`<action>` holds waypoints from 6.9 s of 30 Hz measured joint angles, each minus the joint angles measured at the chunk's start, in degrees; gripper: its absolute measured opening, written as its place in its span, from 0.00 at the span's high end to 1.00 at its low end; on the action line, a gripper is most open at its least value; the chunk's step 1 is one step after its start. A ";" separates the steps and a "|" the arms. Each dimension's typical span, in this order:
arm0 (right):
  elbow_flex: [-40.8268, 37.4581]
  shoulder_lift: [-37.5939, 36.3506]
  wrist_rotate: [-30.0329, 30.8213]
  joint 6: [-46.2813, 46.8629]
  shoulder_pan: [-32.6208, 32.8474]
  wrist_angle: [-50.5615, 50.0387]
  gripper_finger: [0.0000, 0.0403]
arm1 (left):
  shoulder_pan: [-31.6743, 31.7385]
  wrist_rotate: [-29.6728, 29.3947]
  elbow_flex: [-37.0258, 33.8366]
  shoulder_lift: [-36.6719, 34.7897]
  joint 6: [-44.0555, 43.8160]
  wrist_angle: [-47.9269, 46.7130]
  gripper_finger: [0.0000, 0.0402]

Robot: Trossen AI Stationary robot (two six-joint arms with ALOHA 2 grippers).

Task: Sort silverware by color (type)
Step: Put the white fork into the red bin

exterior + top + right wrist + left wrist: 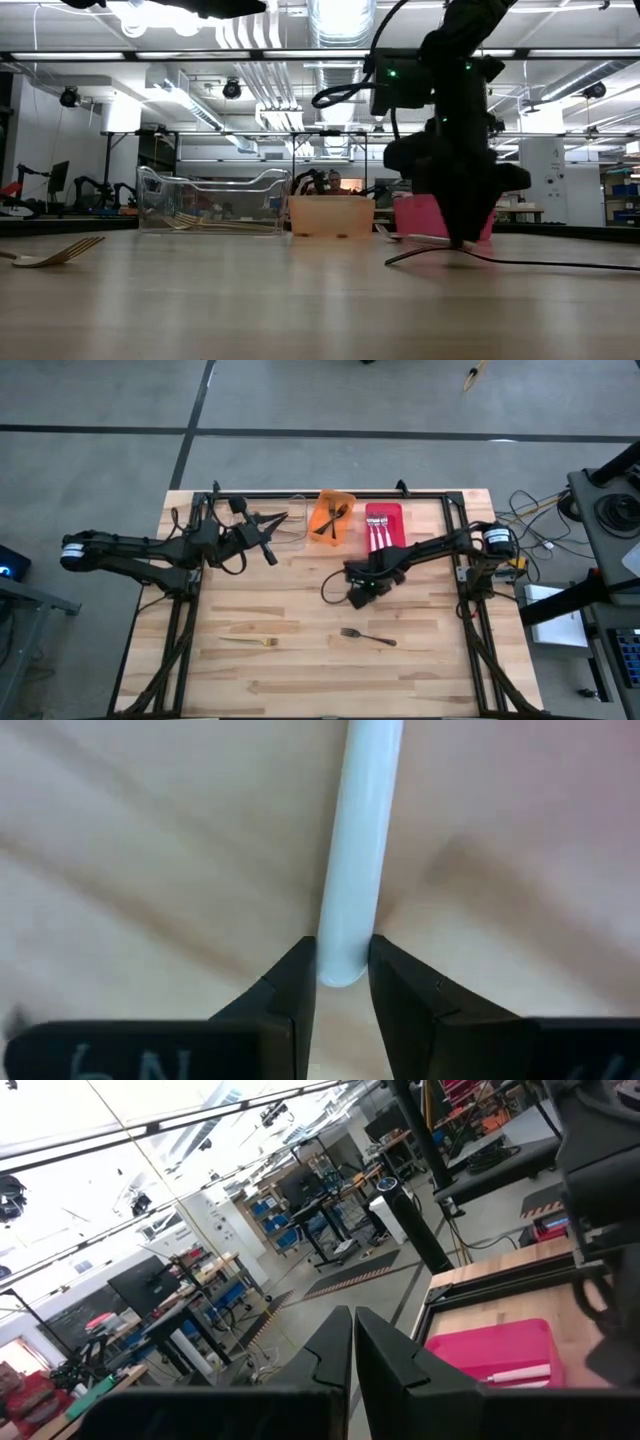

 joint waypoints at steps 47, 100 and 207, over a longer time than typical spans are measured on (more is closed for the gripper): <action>4.84 3.68 10.26 2.54 2.09 -0.31 0.57 | 0.02 -2.91 0.00 -3.02 1.45 -4.08 1.00; 21.82 5.58 11.22 -5.71 1.84 -8.24 0.90 | 0.02 -2.97 0.00 -3.06 2.24 -5.21 1.00; 16.52 3.22 12.85 -6.75 -34.98 -21.33 0.90 | 0.28 -2.99 0.02 -3.06 2.69 -7.74 1.00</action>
